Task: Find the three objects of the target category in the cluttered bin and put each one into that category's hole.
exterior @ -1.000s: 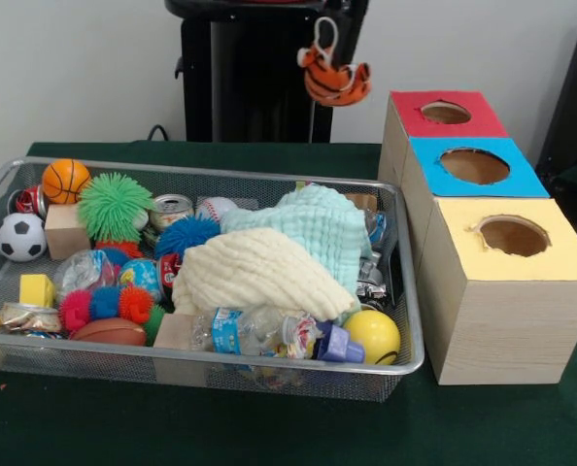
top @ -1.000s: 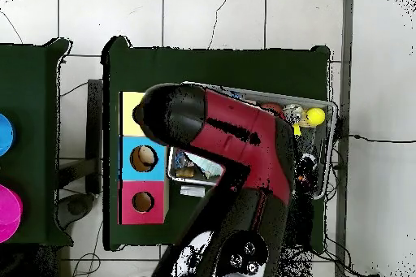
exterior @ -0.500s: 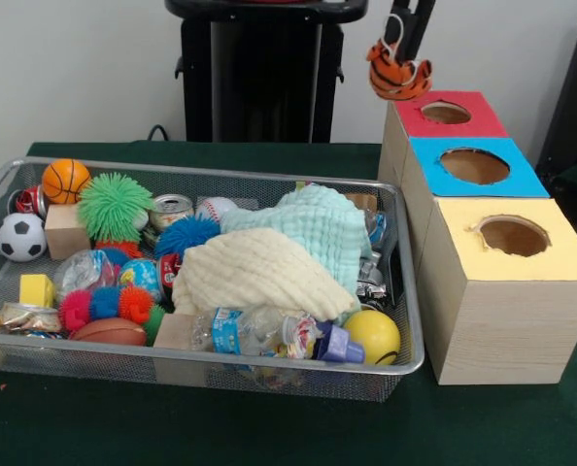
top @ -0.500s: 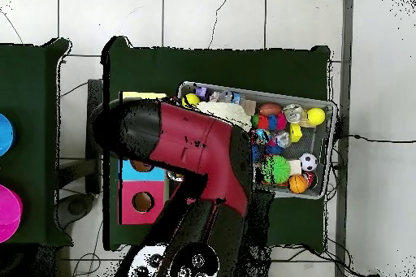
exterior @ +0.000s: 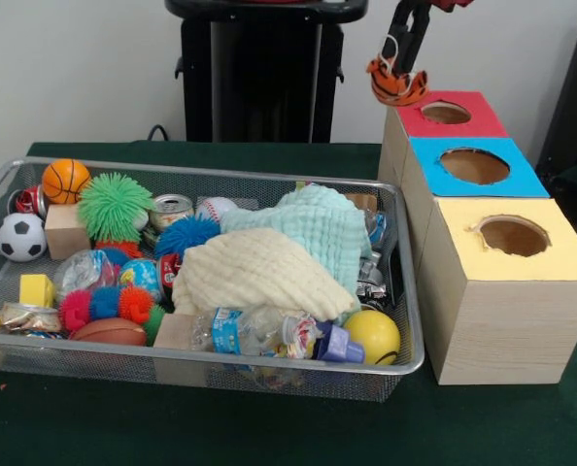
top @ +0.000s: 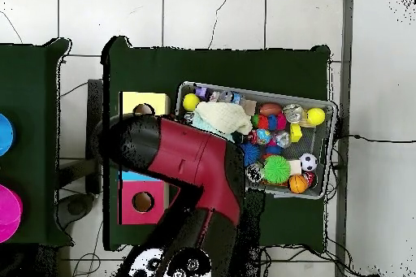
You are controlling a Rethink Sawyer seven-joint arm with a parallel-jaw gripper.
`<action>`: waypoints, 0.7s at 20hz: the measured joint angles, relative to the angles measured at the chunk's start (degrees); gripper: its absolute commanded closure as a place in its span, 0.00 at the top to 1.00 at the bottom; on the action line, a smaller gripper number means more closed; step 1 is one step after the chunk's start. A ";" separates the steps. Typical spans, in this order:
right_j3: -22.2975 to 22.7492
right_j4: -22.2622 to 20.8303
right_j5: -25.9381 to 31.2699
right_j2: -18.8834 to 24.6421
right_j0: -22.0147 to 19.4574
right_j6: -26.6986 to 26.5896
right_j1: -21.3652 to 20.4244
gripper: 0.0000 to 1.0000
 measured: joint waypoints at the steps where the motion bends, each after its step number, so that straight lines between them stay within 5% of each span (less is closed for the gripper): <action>1: 0.48 0.15 -0.01 -0.25 0.26 0.11 0.16 0.00; 14: 4.04 3.36 -0.02 -1.52 4.35 5.15 2.37 0.00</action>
